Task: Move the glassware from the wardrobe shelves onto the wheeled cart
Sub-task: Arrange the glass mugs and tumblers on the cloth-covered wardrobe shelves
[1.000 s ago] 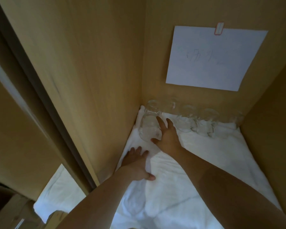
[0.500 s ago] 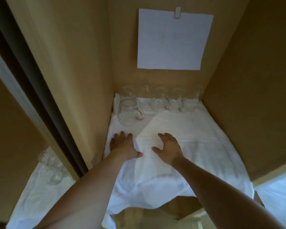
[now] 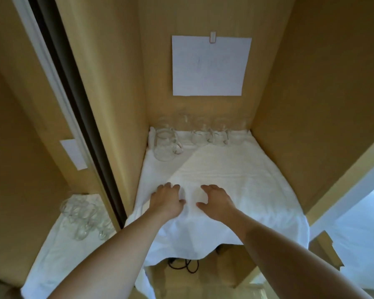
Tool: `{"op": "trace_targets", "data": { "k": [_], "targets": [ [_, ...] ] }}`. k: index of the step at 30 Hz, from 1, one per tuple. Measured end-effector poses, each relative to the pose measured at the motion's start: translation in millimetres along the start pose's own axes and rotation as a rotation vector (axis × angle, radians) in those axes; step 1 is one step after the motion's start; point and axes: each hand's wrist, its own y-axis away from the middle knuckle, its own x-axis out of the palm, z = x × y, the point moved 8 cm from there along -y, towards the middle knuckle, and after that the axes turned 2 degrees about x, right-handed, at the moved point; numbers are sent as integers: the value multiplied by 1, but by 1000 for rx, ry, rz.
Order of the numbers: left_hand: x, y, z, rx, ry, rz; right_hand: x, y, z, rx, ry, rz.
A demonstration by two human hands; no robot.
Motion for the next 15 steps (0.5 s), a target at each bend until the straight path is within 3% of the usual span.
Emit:
{"op": "trace_targets", "data": {
  "k": [15],
  "targets": [
    [-11,144,-12,-70,41,-117,-1,109,16,-146,-29,17]
  ]
}}
